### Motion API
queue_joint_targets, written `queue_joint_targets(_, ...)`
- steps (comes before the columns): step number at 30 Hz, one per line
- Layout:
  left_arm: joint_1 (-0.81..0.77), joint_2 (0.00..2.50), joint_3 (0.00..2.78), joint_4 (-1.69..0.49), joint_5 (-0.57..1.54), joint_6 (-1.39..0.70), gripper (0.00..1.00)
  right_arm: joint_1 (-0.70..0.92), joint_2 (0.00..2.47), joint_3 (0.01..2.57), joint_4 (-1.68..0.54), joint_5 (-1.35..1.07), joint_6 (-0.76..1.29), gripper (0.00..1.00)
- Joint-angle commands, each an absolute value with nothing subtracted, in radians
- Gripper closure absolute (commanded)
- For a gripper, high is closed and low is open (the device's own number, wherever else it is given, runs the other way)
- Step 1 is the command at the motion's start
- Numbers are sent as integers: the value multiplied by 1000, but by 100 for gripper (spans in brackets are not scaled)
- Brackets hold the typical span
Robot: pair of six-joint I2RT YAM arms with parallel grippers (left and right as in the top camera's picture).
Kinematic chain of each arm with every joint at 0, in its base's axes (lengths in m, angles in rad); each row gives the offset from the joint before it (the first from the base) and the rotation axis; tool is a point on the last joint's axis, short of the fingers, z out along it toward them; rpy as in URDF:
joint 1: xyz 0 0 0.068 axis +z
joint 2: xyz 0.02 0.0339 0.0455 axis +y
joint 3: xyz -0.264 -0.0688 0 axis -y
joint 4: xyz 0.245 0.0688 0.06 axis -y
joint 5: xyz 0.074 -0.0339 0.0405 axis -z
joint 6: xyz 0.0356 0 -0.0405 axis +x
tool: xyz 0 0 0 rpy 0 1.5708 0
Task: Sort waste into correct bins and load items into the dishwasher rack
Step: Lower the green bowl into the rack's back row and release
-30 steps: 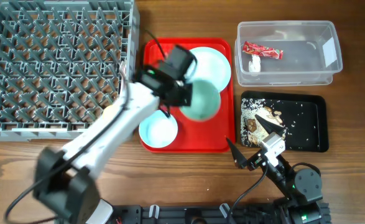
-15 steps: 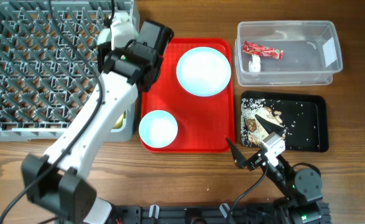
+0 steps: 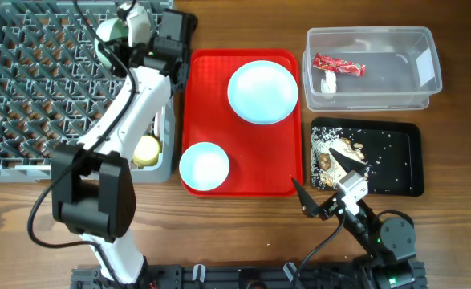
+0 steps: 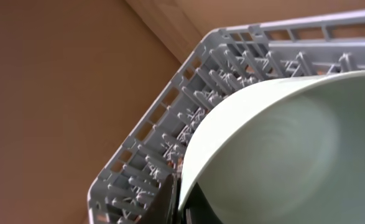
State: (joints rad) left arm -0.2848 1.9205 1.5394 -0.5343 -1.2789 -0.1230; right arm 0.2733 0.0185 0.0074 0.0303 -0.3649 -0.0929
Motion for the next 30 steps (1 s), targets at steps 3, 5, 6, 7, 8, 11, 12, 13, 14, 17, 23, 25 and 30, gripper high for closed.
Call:
queue_joint_targets(3,-282,1993,1537,-371,-1250,60,96,271,19,5,32,-358,-79,0)
queue_joint_targets(5,-282,2020,1537,-332,-1250,104,96,271,19,5,32,-358,-79,0)
queue_joint_targets(6,-282,2035,1537,-319,-1250,124,96,271,19,5,32,-358,-78,0)
queue_joint_targets(7,-281,2052,1537,-304,-1252,142,96,271,19,5,32,-359,-79,0)
queue_joint_targets(8,-278,2067,1537,-292,-1255,154,96,271,19,5,32,-359,-79,0)
queue_joint_targets(11,-268,2092,1537,-257,-1278,155,96,271,19,5,32,-359,-79,0)
queue_joint_targets(12,-266,2094,1537,-252,-1277,154,96,271,19,6,32,-359,-79,0)
queue_joint_targets(13,-265,2098,1537,-249,-1277,154,96,271,19,5,32,-359,-79,0)
queue_joint_targets(14,-265,2099,1537,-250,-1277,155,96,271,19,5,32,-359,-79,0)
queue_joint_targets(17,-263,2101,1538,-245,-1300,159,96,271,19,5,32,-359,-79,0)
queue_joint_targets(23,-239,2101,1538,-218,-1352,184,96,271,19,5,32,-358,-78,0)
queue_joint_targets(25,-239,2102,1538,-220,-1352,184,96,271,19,6,32,-358,-78,0)
queue_joint_targets(30,-243,2108,1538,-243,-1331,183,95,271,19,5,32,-359,-79,0)
